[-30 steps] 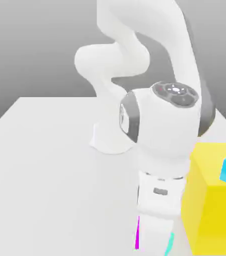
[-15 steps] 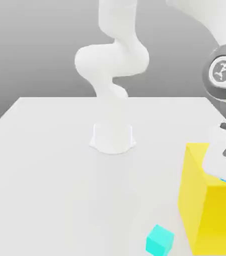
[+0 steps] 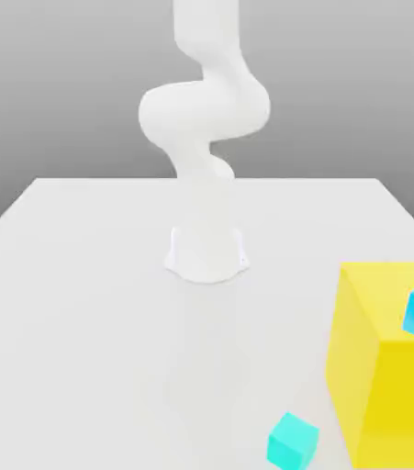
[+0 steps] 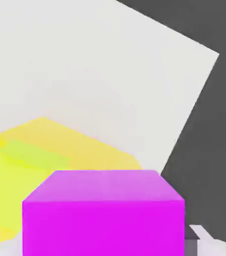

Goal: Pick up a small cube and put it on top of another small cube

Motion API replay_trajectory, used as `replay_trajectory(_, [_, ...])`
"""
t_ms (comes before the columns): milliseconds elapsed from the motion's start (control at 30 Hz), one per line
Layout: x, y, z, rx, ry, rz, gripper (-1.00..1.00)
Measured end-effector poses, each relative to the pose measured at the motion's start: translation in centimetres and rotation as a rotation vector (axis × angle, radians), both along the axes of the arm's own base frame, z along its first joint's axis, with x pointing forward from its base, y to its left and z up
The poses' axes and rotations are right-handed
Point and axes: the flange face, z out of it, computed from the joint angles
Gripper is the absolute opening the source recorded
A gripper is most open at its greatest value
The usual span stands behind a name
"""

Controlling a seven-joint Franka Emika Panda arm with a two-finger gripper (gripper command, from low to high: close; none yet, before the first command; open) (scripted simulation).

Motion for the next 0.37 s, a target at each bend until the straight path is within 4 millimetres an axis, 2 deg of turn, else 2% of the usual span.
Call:
replay_trajectory(67, [-1.5, -0.6, 1.1, 0.035, 0.033, -0.105, -1.00])
replay_trajectory(133, [-1.4, -2.2, 1.2, 0.052, 0.059, -0.208, -1.00])
replay_trajectory(233, [-1.3, -2.9, -2.6, 0.059, 0.068, -0.248, -1.00])
replay_trajectory(267, [-1.3, -3.0, -3.9, 0.059, 0.069, -0.251, 1.00])
replay_trajectory(367, [-1.3, -3.0, -3.9, 0.059, 0.069, -0.251, 1.00])
